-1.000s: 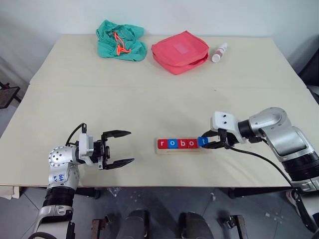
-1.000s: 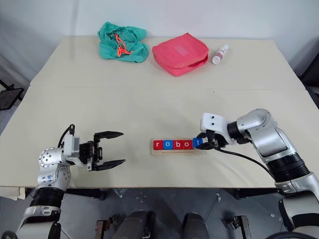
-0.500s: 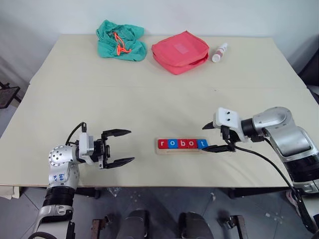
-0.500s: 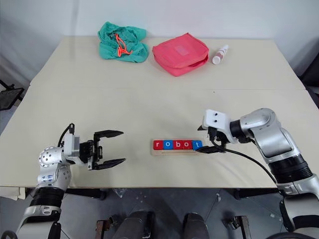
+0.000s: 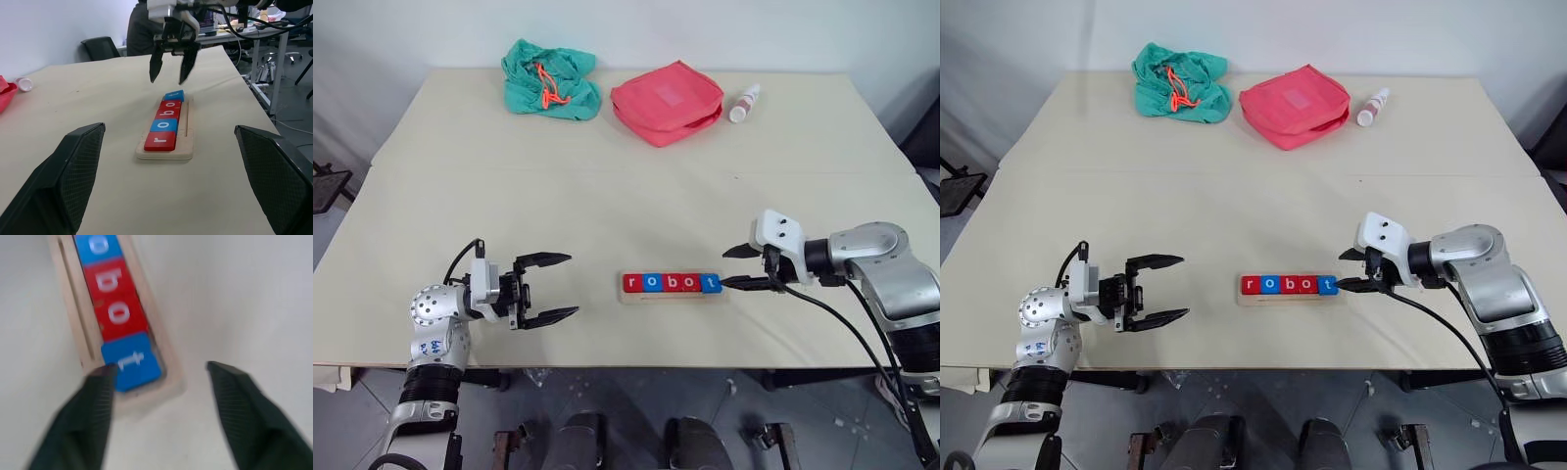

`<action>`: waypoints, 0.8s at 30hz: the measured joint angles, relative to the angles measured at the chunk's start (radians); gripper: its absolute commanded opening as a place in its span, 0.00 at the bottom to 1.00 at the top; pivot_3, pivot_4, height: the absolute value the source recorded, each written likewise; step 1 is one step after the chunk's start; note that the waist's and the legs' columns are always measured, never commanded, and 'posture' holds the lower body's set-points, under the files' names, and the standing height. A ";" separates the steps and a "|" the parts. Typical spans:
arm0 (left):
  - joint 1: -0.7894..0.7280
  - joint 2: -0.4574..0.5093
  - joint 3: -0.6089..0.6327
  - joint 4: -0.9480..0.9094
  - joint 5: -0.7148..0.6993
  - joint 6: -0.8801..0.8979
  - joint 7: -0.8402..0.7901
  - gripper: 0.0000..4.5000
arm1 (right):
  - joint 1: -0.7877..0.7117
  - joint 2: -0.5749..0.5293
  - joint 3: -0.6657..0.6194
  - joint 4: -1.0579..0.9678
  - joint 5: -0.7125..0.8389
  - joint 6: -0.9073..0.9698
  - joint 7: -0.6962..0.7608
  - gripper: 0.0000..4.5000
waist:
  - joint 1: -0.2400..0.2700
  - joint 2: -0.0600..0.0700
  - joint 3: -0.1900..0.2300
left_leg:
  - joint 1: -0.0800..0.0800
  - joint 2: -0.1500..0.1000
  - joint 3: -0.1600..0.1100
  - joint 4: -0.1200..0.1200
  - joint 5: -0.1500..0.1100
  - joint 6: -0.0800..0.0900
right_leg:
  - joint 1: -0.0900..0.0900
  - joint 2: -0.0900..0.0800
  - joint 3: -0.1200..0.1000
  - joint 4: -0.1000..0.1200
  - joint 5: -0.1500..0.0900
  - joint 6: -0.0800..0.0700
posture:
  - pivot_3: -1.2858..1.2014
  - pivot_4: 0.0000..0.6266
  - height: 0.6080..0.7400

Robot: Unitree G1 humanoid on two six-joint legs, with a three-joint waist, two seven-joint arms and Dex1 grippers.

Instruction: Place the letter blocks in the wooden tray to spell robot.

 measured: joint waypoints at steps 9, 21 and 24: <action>0.003 0.000 0.000 0.000 0.004 0.000 0.008 1.00 | 0.061 -0.023 0.006 -0.058 0.030 0.065 0.038 0.02 | -0.003 0.000 0.000 | 0.000 0.000 0.000 0.000 0.000 0.000 | 0.000 0.000 0.000 0.000 0.000 0.000 | 0.52 0.24 1.00; 0.008 0.000 0.000 -0.005 0.008 0.000 0.017 1.00 | 0.029 0.002 0.055 0.029 -0.005 -0.002 0.038 0.02 | -0.003 0.000 0.000 | 0.000 0.000 0.000 0.000 0.000 0.000 | 0.000 0.000 0.000 0.000 0.000 0.000 | 0.52 0.24 1.00; 0.018 0.000 0.000 -0.015 0.008 0.000 0.018 1.00 | 0.027 0.021 0.062 0.042 -0.011 -0.006 0.031 0.02 | -0.002 0.000 0.000 | 0.000 0.000 0.000 0.000 0.000 0.000 | 0.000 0.000 0.000 0.000 0.000 0.000 | 0.52 0.24 1.00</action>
